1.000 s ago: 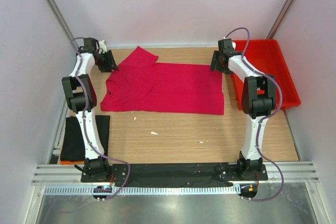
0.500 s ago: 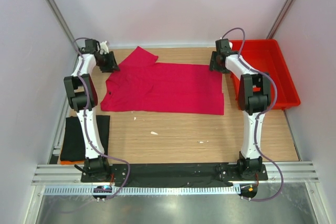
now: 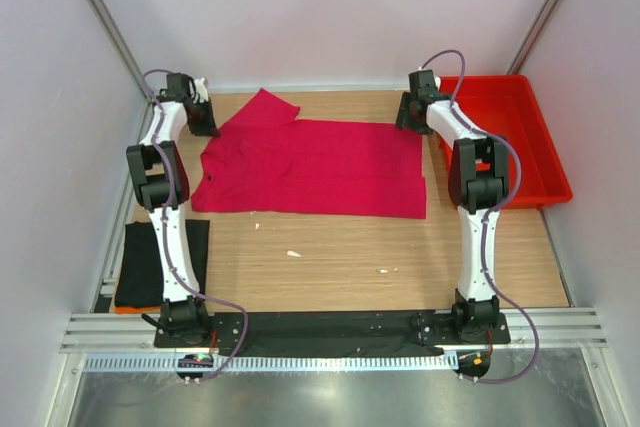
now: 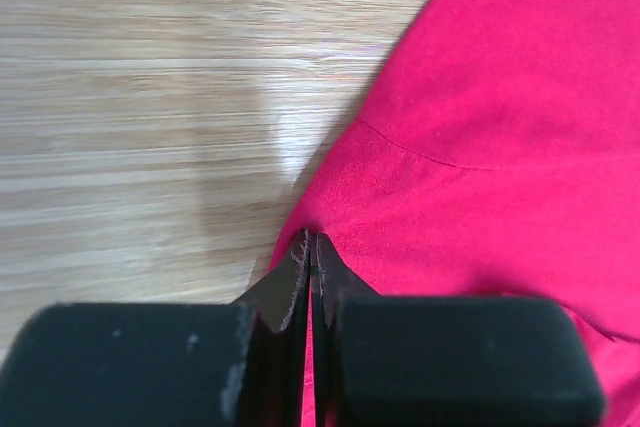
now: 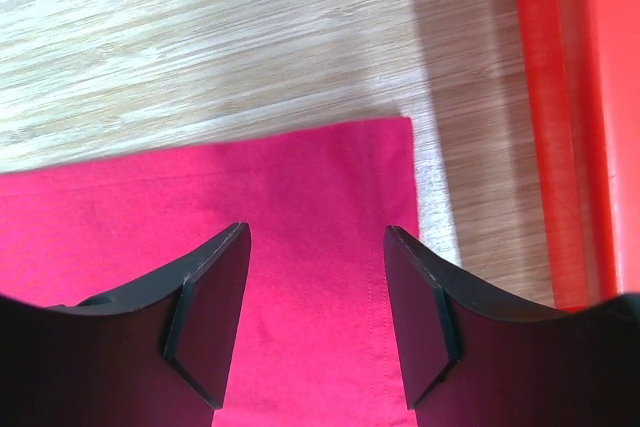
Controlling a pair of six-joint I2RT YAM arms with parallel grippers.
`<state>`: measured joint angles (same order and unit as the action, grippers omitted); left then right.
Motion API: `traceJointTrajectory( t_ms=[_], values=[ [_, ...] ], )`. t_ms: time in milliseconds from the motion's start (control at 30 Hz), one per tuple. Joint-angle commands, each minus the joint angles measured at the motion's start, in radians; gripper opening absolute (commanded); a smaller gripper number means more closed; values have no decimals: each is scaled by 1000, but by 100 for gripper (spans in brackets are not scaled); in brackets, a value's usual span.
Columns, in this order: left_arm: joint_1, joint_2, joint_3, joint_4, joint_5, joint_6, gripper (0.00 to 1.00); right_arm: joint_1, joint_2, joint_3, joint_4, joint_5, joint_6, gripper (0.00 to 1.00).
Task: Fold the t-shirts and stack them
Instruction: Fold the tshirt
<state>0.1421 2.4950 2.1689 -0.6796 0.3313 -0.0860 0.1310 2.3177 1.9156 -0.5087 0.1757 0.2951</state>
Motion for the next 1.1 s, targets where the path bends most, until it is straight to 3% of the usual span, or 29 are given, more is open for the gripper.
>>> traceJointTrajectory(
  t_ms=[0,200,300,333,367,467,533,667,1067],
  values=[
    [13,-21,-18,-64,-187,37,0,2,-9,46,12,-7,15,62],
    [34,-27,-5,-101,-270,35,0,2,-1,60,-2,1,10,62],
    [43,-39,9,-101,-239,20,2,1,5,71,-4,-2,9,62],
    [45,-50,6,-91,-212,11,6,2,8,80,-5,-2,9,62],
    [45,-62,8,-68,-155,0,20,2,12,83,-10,-2,7,63],
    [45,-100,5,0,-104,-24,47,1,31,103,-10,-4,6,63],
    [45,-97,14,40,-80,-28,54,-1,48,117,-11,-5,6,63],
    [48,-42,101,72,14,-40,55,-2,80,146,-14,-15,9,64],
    [50,5,98,147,23,-97,57,-14,129,181,18,-44,9,68]
  ],
)
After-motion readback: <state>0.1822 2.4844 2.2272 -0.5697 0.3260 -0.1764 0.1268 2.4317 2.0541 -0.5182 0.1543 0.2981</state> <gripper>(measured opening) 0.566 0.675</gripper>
